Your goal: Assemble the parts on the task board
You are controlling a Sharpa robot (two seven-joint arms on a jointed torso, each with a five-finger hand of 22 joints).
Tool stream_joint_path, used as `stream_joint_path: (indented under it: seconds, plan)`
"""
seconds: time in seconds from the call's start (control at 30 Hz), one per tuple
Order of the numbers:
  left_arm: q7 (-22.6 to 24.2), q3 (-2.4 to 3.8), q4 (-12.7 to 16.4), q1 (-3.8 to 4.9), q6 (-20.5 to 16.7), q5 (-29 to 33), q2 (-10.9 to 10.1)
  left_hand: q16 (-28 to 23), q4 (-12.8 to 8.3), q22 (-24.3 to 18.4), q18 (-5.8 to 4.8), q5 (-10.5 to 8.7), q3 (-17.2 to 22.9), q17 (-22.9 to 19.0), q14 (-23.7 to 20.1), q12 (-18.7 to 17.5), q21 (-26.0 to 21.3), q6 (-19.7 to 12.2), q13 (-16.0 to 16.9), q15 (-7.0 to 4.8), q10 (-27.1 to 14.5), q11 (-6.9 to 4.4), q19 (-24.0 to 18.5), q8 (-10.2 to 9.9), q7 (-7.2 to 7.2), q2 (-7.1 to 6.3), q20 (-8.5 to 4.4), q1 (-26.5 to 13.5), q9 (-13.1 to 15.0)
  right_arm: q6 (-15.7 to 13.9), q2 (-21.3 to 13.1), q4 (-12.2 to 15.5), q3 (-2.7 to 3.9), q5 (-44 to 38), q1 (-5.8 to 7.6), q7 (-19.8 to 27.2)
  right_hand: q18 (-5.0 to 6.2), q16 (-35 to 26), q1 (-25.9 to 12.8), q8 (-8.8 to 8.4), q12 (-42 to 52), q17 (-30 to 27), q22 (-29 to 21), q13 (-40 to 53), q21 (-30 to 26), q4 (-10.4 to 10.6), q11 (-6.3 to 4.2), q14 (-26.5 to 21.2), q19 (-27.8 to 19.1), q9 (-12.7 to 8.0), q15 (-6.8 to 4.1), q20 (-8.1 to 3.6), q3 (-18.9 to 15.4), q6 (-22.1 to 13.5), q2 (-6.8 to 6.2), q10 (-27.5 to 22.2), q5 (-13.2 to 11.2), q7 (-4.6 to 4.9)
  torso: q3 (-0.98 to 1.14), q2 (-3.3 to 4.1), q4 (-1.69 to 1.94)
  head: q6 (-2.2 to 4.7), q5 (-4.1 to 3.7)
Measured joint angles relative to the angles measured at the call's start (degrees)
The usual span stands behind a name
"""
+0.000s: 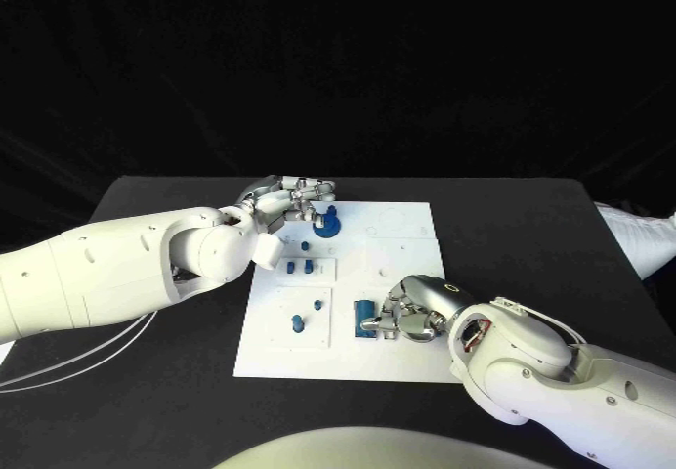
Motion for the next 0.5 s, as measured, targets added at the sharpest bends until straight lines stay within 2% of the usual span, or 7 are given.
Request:
stream_joint_path:
  seconds: [0.1,0.17,0.33,0.5]
  plan:
    - [-0.02,0.0,0.0,0.0,0.01,0.0,-0.02,0.0,0.0,0.0,0.0,0.0,0.0,0.0,0.0,0.0,0.0,0.0,0.0,0.0,0.0,0.0,0.0,0.0,0.0,0.0,0.0,0.0,0.0,0.0,0.06,0.1,0.0,-0.45,-0.01,0.04,0.0,0.0,5.31,0.18,0.0,0.0,0.0,0.17,0.0,-3.19,-0.05,0.0,0.05,0.38,0.0,-0.05,2.04,0.11,0.75,0.05,0.0,-0.11,0.01,0.01,0.0,-0.07,0.02]
    - [-0.03,0.0,0.0,0.0,0.01,0.0,-0.02,0.0,0.0,0.0,0.0,0.0,0.0,0.0,0.0,0.0,0.0,0.0,0.0,0.0,0.0,0.0,0.0,0.0,0.0,0.0,0.0,0.0,0.0,0.0,0.05,0.09,0.0,-0.86,-0.01,0.04,0.0,0.0,7.4,0.4,0.0,0.0,0.0,0.13,0.0,-4.64,-0.21,0.06,0.21,0.49,-0.05,-0.21,2.89,0.19,0.78,0.22,0.0,-0.19,0.01,0.01,0.0,-0.12,0.02]
    - [-0.05,0.0,0.0,0.0,0.02,0.0,-0.02,0.0,0.0,0.0,0.0,0.0,0.0,0.0,0.0,0.0,0.0,0.0,0.0,0.0,0.0,0.0,0.0,0.0,0.0,0.0,0.0,0.0,0.0,-0.34,-0.41,0.26,-0.01,-1.5,-0.01,0.06,0.01,0.0,7.89,0.4,0.0,0.04,0.0,0.24,0.0,-5.03,-0.21,0.21,0.21,0.56,-0.2,-0.21,3.26,0.19,0.82,0.22,0.0,-0.18,0.01,0.01,0.01,-0.16,0.02]
    - [-0.07,0.0,0.0,0.0,0.03,0.0,-0.11,0.0,0.0,0.0,0.0,0.0,0.0,0.01,0.0,0.0,0.0,0.0,0.02,0.0,0.0,0.0,0.0,0.0,0.0,0.0,0.0,0.0,0.0,-1.81,-2.81,1.83,0.03,-1.86,-0.02,0.13,0.0,0.0,7.89,0.4,0.0,0.04,-0.01,0.34,0.0,-5.03,-0.21,0.21,0.21,0.56,-0.2,-0.21,3.26,-0.2,0.82,0.22,0.37,-0.18,0.0,-0.05,-0.08,-0.04,0.03]
